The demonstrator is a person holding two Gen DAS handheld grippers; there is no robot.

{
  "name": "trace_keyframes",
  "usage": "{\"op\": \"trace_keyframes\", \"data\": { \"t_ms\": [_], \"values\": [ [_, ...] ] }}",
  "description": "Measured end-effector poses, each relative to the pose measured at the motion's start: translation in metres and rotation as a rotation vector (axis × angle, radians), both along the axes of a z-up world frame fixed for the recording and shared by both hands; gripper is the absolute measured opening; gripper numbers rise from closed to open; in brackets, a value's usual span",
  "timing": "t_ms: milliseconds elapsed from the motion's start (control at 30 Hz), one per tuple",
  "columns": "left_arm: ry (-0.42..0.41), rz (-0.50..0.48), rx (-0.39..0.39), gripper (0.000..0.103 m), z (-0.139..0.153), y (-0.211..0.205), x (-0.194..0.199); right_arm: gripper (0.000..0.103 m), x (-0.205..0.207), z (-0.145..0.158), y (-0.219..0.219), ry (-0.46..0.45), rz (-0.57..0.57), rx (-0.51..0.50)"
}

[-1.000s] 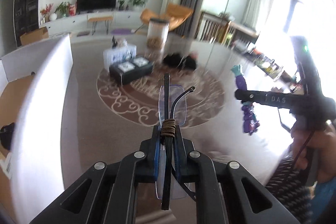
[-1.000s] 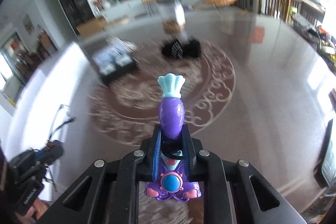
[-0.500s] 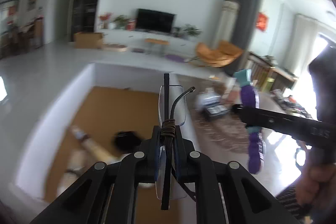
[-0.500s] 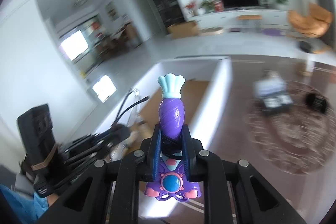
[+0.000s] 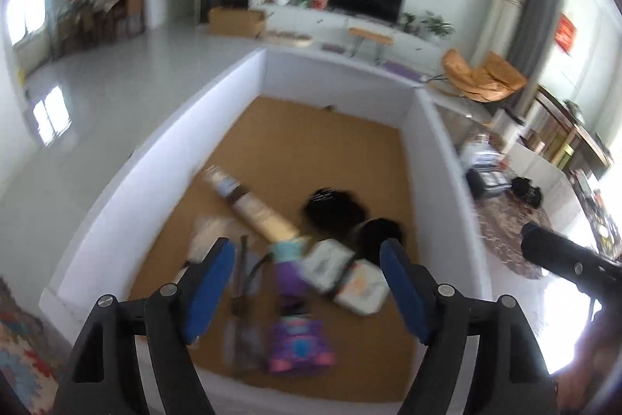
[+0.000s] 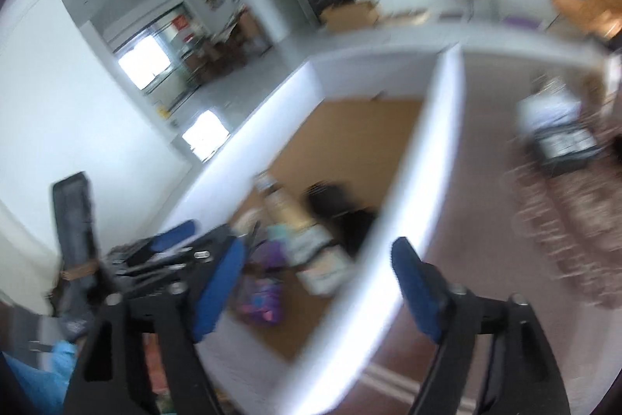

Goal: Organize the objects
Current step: 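Carry the glasses and wand into the white bin and open both tools, then move the left tool toward the black boxed bar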

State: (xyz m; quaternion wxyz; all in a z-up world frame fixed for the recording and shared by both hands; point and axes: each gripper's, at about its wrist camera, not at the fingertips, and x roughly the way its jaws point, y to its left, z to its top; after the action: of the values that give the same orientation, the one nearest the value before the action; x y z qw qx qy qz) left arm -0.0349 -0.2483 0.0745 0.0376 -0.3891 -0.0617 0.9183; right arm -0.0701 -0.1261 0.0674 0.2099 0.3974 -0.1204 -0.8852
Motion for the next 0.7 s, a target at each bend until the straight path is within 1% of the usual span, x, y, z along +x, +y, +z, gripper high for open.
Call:
{"op": "trace_keyframes", "data": {
  "t_ms": [33,67,100,167,233,300,333,400,433,500,533,567,600,700],
  "values": [
    [0.012,-0.033,0.003,0.076,0.005,0.012,0.002,0.09,0.005,0.001,0.015,0.03,-0.044,0.033],
    [0.028,-0.088,0.012,0.076,0.011,0.031,0.005,0.094,0.013,-0.001,0.034,0.062,-0.105,0.079],
    [0.039,-0.13,0.016,0.076,0.015,0.046,0.008,0.095,0.017,-0.006,0.052,0.08,-0.159,0.122],
    [0.07,-0.247,0.011,0.077,0.024,0.083,0.016,0.095,0.028,-0.029,0.097,0.082,-0.312,0.256],
    [0.1,-0.361,-0.014,0.083,0.031,0.122,0.028,0.095,0.04,-0.053,0.139,0.029,-0.428,0.36],
    [0.122,-0.474,-0.021,0.103,0.031,0.161,0.043,0.095,0.051,-0.078,0.182,-0.043,-0.521,0.428],
    [0.118,-0.518,-0.02,0.103,0.027,0.178,0.048,0.095,0.056,-0.091,0.2,-0.076,-0.557,0.448],
    [0.067,-0.604,-0.014,0.103,0.011,0.214,0.053,0.095,0.066,-0.103,0.224,-0.102,-0.605,0.464],
    [0.043,-0.628,-0.017,0.103,0.0,0.227,0.053,0.095,0.069,-0.104,0.232,-0.103,-0.623,0.471],
    [0.0,-0.642,-0.052,0.103,-0.027,0.254,0.048,0.095,0.074,-0.11,0.249,-0.1,-0.656,0.496],
    [-0.013,-0.64,-0.075,0.103,-0.04,0.263,0.044,0.095,0.076,-0.113,0.254,-0.092,-0.669,0.509],
    [-0.032,-0.634,-0.101,0.103,-0.054,0.272,0.038,0.095,0.085,-0.108,0.253,-0.083,-0.673,0.518],
    [-0.05,-0.625,-0.123,0.103,-0.066,0.28,0.032,0.095,0.084,-0.11,0.254,-0.079,-0.673,0.527],
    [-0.097,-0.581,-0.144,0.103,-0.088,0.288,0.011,0.095,0.074,-0.113,0.255,-0.083,-0.654,0.515]
  ]
}}
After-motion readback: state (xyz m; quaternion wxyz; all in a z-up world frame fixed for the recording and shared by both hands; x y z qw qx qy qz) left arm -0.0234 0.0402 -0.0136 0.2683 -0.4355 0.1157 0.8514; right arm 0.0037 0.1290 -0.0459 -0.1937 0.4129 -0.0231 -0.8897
